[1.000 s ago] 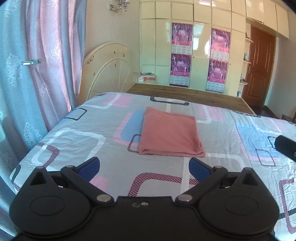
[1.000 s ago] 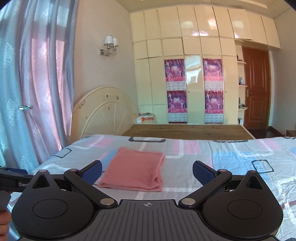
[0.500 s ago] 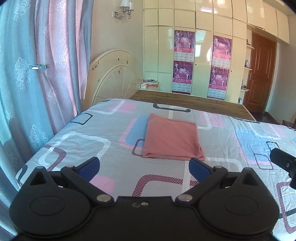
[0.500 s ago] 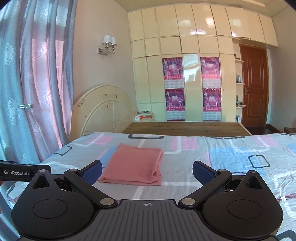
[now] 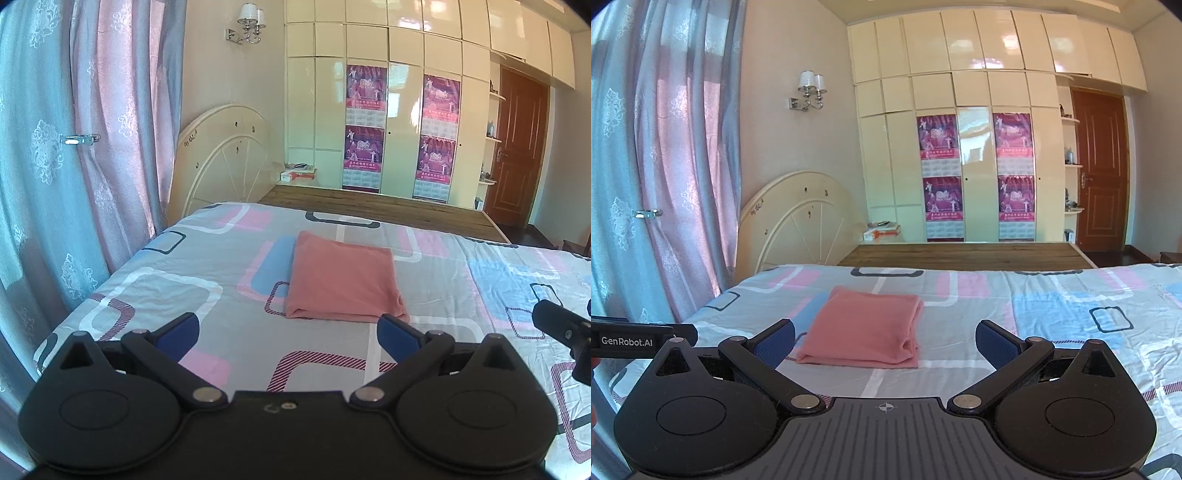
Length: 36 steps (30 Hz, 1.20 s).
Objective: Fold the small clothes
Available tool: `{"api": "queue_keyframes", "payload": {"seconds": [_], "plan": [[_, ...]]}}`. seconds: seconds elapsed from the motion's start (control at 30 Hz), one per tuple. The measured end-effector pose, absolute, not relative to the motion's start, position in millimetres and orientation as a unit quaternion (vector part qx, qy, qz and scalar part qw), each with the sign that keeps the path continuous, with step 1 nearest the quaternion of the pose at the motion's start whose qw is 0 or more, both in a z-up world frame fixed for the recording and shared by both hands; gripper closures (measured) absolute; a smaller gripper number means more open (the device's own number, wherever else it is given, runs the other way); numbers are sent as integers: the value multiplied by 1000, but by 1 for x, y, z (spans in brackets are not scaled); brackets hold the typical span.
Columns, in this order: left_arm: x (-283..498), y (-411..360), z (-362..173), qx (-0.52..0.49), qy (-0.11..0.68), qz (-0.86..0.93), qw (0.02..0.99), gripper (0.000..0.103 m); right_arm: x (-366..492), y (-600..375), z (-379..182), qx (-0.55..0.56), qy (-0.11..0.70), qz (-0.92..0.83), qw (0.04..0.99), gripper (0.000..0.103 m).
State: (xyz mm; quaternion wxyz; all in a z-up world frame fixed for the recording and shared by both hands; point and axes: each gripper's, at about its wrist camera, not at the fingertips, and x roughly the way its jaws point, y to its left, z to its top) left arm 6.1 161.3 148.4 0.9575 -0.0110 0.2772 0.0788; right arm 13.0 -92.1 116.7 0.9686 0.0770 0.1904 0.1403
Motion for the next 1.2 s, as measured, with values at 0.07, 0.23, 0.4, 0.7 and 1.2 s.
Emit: {"api": "queue_keyframes", "payload": {"seconds": [0.07, 0.23, 0.4, 0.7, 1.2], "plan": [[6, 161, 148, -9, 277, 80, 958, 1, 14, -91, 117, 77, 191, 139, 969, 0], [6, 162, 148, -7, 277, 79, 957, 1, 15, -90, 117, 76, 192, 140, 968, 0], [8, 162, 147, -6, 280, 78, 957, 1, 17, -90, 116, 77, 196, 140, 968, 0], [11, 164, 147, -6, 279, 79, 957, 1, 22, -88, 115, 75, 195, 145, 967, 0], [17, 165, 144, -7, 285, 79, 955, 1, 31, -87, 107, 75, 203, 150, 965, 0]]}}
